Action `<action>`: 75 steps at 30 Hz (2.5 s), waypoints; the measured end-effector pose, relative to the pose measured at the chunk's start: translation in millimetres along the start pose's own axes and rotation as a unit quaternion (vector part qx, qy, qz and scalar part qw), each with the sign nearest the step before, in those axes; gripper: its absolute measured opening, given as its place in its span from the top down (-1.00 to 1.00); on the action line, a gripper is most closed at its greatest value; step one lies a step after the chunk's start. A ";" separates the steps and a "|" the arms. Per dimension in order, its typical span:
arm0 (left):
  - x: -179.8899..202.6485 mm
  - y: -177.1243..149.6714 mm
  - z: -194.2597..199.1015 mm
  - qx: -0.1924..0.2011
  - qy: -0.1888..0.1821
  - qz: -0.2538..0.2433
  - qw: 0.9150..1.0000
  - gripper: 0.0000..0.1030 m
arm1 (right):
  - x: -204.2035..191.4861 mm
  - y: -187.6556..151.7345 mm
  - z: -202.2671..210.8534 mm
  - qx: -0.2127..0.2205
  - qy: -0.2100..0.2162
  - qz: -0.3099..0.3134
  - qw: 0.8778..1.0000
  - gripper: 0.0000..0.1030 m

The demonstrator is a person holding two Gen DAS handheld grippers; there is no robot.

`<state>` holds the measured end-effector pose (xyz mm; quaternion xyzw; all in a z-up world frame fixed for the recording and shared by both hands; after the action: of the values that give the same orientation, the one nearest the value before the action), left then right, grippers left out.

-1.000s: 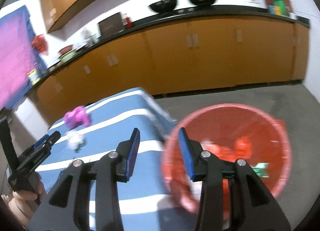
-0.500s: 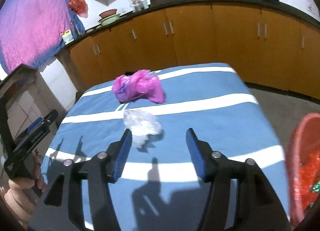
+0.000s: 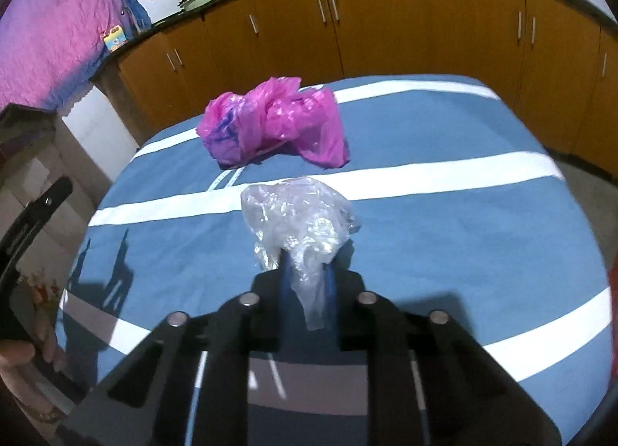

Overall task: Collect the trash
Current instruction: 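Move both tools back toward the white bag and purple bag on the table, then grasp the pink bag with the left tool while the right tool grasps the clear bag, then carry the pink bag and clear bag over the red basket with both tools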

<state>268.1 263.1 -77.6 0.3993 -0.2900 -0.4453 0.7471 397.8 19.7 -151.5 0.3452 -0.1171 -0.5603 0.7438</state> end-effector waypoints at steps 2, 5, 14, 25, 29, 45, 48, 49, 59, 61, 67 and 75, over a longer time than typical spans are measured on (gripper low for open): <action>16.3 1.2 -7.1 -0.004 -0.015 -0.008 1.000 -0.65 | 8.6 -2.6 5.2 0.006 -0.008 -0.004 1.000 0.74; 39.3 2.7 -17.5 -0.009 -0.038 -0.022 0.999 -0.72 | 27.8 -4.4 12.3 0.013 -0.019 -0.022 0.999 0.75; 118.3 6.7 -60.8 -0.041 -0.094 -0.102 0.990 -0.83 | 75.8 -8.0 30.5 0.024 -0.035 -0.064 0.997 0.75; 149.4 6.2 -95.8 -0.096 -0.121 -0.152 0.976 -0.13 | 93.1 -11.5 30.6 0.022 -0.025 -0.092 0.995 0.74; 152.8 4.7 -99.0 -0.107 -0.137 -0.159 0.972 0.20 | 93.2 -12.6 31.5 0.022 -0.025 -0.092 0.995 0.74; 135.5 0.4 -9.5 -0.086 -0.178 -0.110 0.974 0.81 | 97.7 -17.3 100.4 0.062 -0.026 -0.090 0.994 0.74; 143.7 -0.7 27.0 -0.075 -0.201 -0.111 0.970 0.81 | 104.9 -23.7 132.3 0.080 -0.032 -0.092 0.992 0.74; 147.8 -1.6 38.1 -0.071 -0.208 -0.112 0.969 0.81 | 107.4 -26.4 141.8 0.086 -0.035 -0.093 0.991 0.74; 206.1 -15.4 134.6 -0.043 -0.293 -0.129 0.946 0.81 | 152.4 -64.3 250.8 0.150 -0.108 -0.095 0.978 0.74; 218.6 -19.8 148.6 -0.042 -0.309 -0.134 0.941 0.81 | 165.5 -73.7 270.0 0.160 -0.123 -0.105 0.974 0.74; 256.4 -40.0 185.4 -0.037 -0.348 -0.150 0.925 0.81 | 203.2 -101.6 307.6 0.177 -0.169 -0.135 0.960 0.74; 295.7 -66.1 206.5 -0.048 -0.370 -0.163 0.913 0.81 | 240.0 -124.5 330.6 0.184 -0.204 -0.160 0.948 0.74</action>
<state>205.2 -90.9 -5.1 0.2109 -0.4549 -0.6901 0.5218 201.4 -342.8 -40.1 0.3683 -0.3107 -0.6993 0.5281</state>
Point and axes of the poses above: each gripper's, at about its wrist camera, not at the fingertips, and z roughly against the way its jaws point, x to its right, y to its top, the point moved 2 cm from there along -z, roughly the way its jaws point, and after that the axes turned 1 degree about -x, right-handed, at the moved point
